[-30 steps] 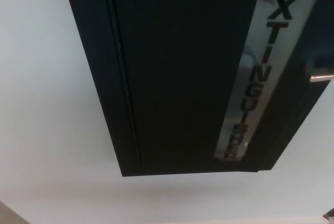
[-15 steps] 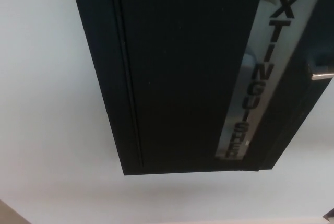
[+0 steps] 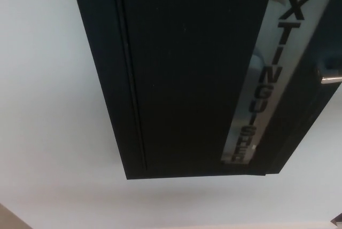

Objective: The robot walks towards the fire extinguisher and use its right hand to push the door to the left and open it

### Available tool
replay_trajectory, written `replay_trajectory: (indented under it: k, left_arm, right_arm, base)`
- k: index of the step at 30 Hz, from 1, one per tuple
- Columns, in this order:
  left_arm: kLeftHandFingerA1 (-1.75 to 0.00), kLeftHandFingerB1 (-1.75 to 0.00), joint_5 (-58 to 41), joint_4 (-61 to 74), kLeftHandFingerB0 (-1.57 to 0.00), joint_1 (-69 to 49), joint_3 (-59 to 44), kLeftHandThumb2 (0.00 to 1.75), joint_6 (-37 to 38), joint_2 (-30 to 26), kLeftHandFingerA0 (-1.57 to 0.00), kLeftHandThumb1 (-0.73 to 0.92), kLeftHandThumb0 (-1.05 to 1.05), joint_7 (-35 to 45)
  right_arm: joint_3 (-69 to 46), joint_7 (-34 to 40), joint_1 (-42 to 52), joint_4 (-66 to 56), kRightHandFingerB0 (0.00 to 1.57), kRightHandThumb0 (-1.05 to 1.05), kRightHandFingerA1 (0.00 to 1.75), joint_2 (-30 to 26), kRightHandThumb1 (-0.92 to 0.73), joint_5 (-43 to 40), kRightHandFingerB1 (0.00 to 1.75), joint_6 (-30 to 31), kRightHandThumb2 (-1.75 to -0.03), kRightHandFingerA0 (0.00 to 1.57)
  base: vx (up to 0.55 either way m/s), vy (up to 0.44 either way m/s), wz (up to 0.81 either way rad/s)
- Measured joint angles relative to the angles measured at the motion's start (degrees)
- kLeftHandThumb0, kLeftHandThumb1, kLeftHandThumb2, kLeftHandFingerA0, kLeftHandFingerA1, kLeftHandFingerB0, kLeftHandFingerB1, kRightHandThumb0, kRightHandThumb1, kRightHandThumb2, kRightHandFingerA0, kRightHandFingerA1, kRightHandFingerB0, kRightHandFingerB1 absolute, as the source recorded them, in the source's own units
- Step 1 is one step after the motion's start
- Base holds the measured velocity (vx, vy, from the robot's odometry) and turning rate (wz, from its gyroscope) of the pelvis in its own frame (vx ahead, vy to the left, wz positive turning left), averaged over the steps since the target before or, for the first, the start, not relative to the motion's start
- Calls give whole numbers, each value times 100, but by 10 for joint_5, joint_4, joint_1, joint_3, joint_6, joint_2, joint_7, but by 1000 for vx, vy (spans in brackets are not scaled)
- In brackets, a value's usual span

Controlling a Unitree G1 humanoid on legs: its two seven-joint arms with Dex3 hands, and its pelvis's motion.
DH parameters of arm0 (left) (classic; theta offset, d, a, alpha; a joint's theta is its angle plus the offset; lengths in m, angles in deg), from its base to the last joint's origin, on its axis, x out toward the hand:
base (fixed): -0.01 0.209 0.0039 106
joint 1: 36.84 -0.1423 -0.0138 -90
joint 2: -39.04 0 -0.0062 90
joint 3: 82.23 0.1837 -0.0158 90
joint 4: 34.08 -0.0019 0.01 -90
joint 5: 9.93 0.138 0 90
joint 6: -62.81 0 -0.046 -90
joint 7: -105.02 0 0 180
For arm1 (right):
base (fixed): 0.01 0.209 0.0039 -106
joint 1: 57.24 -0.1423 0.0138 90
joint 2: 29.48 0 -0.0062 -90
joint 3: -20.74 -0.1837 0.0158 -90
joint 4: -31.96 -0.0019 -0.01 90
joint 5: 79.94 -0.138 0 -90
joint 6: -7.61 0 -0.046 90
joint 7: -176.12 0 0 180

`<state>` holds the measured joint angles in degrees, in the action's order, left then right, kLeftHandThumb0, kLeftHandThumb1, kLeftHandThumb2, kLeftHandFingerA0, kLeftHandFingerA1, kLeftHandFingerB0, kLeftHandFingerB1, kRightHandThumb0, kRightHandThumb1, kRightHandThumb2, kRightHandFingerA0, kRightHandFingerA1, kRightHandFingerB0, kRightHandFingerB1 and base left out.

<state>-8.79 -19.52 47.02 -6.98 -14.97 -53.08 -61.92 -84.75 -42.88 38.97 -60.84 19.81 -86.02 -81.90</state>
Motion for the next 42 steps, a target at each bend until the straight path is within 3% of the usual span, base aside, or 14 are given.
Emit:
replay_trajectory:
  k: [1, 5, 8, 10, 28, 29, 30, 31, 32, 33, 40, 41, 42]
  left_arm:
    - [-88, -77, 0, 0, -42, 1, -1, 85, 0, 0, -44, 41, -69, 0]
    - [-94, -78, -2, 0, -42, 4, -4, 86, 0, 1, -54, 43, -74, 0]
    - [-92, -78, -2, 1, -42, 5, -5, 85, 0, 1, -52, 42, -72, 0]
    - [-89, -80, -2, 1, -37, 6, -6, 86, 0, 2, -39, 42, -77, 0]
    - [-92, -80, -18, 6, -37, -3, -25, 85, 0, 2, -46, 41, -74, 9]
    - [-94, -80, -19, 6, -36, -4, -25, 84, 0, 2, -46, 43, -78, 9]
    - [-94, -80, -19, 7, -36, -5, -25, 84, 0, 2, -46, 43, -78, 9]
    - [-89, -76, -20, 7, -29, -5, -25, 85, 0, 2, -38, 41, -74, 10]
    - [-89, -76, -21, 8, -29, -7, -25, 85, 0, 2, -38, 41, -74, 11]
    - [-112, -89, -21, 8, -28, -7, -25, 53, 0, 2, -35, 53, -67, 11]
    - [-110, -88, -22, 8, -27, -10, -25, 53, 0, 2, -36, 52, -69, 12]
    - [-110, -88, -22, 8, -27, -10, -25, 53, 0, 2, -37, 52, -66, 12]
    - [-110, -88, -22, 8, -27, -9, -25, 53, 0, 2, -37, 52, -66, 12]
  right_arm:
    - [0, -3, -2, -15, 27, -64, 56, -1, -48, -2, 45, 7, -84, 49]
    - [10, -15, -18, -76, 33, -60, 59, -4, -47, -12, 49, 44, -85, 51]
    - [32, -21, -50, -113, 33, -58, 60, -9, -47, -13, 50, 75, -84, 51]
    - [42, -25, -69, -129, 35, -57, 62, -11, -47, -13, 51, 92, -83, 51]
    - [181, -69, -234, -156, 36, -58, 62, -16, -47, -2, 52, 234, -83, 47]
    - [185, -70, -240, -152, 41, -56, 56, -16, -60, 0, 42, 237, -58, 53]
    - [191, -73, -247, -148, 41, -56, 56, -16, -60, 2, 42, 241, -58, 53]
    - [195, -75, -251, -146, 36, -60, 65, -16, -47, 3, 53, 242, -84, 51]
    - [202, -78, -259, -139, 36, -60, 65, -16, -47, 7, 53, 246, -84, 51]
    - [203, -79, -260, -138, 36, -61, 65, -16, -47, 7, 53, 246, -85, 51]
    - [219, -92, -283, -126, 35, -64, 63, -16, -46, 20, 52, 257, -86, 50]
    - [220, -94, -284, -132, 45, -61, 59, -16, -59, 21, 44, 258, -58, 61]
    - [222, -98, -287, -139, 45, -61, 59, -16, -59, 21, 44, 260, -58, 61]
  base:
    - [0, 0, 0]
    - [0, 0, 0]
    - [0, 0, 0]
    - [0, 0, 0]
    - [0, 0, 0]
    - [0, 0, 0]
    - [0, 0, 0]
    - [0, 0, 0]
    - [0, 0, 0]
    - [0, 0, 0]
    - [0, 0, 0]
    - [0, 0, 0]
    - [0, 0, 0]
